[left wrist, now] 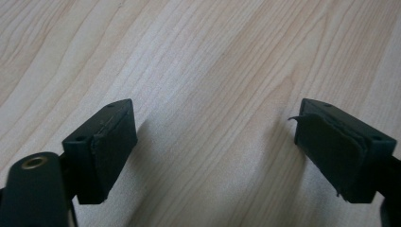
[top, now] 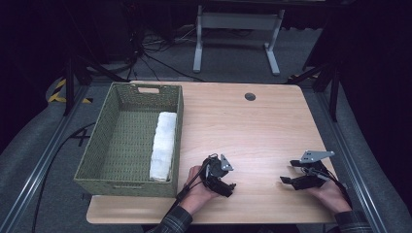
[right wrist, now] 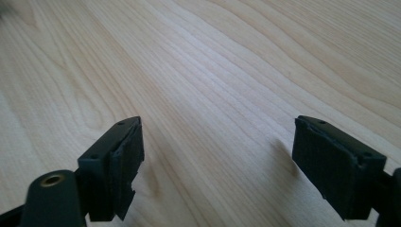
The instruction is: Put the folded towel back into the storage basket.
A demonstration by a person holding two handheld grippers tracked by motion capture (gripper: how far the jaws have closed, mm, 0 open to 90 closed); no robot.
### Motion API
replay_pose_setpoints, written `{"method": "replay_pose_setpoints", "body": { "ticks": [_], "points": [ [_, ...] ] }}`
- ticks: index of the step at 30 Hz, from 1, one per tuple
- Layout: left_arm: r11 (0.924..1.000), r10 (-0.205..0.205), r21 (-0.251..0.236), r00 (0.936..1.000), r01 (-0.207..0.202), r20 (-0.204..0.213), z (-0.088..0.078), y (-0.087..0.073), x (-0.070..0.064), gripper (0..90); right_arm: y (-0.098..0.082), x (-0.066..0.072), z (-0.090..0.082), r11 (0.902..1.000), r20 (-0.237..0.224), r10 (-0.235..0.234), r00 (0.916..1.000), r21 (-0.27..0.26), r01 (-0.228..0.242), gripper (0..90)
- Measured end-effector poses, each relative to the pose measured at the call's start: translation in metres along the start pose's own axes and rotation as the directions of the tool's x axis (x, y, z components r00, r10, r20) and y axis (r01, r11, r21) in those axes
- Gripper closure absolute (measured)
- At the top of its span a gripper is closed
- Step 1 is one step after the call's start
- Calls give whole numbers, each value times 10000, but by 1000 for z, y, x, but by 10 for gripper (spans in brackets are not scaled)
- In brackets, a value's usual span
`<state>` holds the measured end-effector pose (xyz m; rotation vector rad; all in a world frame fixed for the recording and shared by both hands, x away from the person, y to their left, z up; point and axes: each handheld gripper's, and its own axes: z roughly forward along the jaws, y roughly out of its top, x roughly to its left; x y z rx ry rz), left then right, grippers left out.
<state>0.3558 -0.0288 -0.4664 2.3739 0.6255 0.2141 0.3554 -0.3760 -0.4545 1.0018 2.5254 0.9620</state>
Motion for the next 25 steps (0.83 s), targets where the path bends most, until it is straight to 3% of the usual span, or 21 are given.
{"method": "replay_pose_setpoints", "body": {
  "ticks": [4, 11, 14, 25],
  "points": [
    [9997, 65, -252, 10000, -66, -15, 2, -3, 1, 115, -2, -1, 3, 9999, 229, 127, 9997, 15, -127, 151],
    [9970, 311, -715, 9994, -299, 164, 4, -8, 3, 71, -8, 0, 7, 9989, 556, 136, 9984, -453, -111, 73],
    [9972, 337, -669, 9992, -323, 192, 4, -8, 3, 66, -11, -1, 8, 9973, 618, 225, 9978, -708, -181, 48],
    [9975, 423, -571, 9989, -410, 211, 3, -8, 3, 61, -12, -1, 8, 9971, 633, 275, 9976, -723, -229, 47]
  ]
}}
